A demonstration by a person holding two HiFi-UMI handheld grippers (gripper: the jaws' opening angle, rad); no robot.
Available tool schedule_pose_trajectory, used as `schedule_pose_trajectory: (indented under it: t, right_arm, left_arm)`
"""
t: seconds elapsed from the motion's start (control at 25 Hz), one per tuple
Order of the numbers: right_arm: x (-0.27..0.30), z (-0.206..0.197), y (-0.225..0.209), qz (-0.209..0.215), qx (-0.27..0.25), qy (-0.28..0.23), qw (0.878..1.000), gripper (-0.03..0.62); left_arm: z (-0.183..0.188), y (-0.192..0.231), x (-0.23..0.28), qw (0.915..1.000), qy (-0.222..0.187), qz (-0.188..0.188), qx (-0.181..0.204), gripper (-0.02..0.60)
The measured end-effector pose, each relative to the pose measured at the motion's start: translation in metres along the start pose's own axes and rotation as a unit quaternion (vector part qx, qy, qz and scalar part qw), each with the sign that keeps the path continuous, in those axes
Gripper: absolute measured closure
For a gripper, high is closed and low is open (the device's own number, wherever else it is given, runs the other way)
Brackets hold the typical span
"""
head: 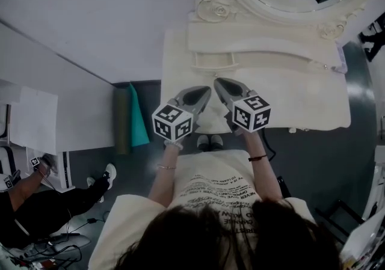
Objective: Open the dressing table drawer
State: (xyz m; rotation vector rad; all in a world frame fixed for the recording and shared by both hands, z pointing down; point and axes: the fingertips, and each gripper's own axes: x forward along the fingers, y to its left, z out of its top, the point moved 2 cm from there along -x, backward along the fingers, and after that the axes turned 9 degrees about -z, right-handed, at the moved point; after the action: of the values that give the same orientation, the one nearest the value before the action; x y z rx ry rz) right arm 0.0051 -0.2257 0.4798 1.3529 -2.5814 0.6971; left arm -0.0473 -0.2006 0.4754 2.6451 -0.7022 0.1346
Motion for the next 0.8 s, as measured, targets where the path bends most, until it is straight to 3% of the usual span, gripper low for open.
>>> schedule_pose_trajectory:
  t: [0.56, 0.8]
  right_arm:
    - [-0.005, 0.026, 0.015, 0.037, -0.022, -0.047, 0.998, 0.591]
    - [-0.007, 0.025, 0.015, 0.041, -0.023, -0.049, 0.998, 0.591]
  left_arm:
    - [0.032, -0.001, -0.010, 0.9987, -0.045, 0.008, 0.021, 0.584]
    - [0.031, -0.003, -0.008, 0.9988, -0.044, 0.006, 0.021, 0.584]
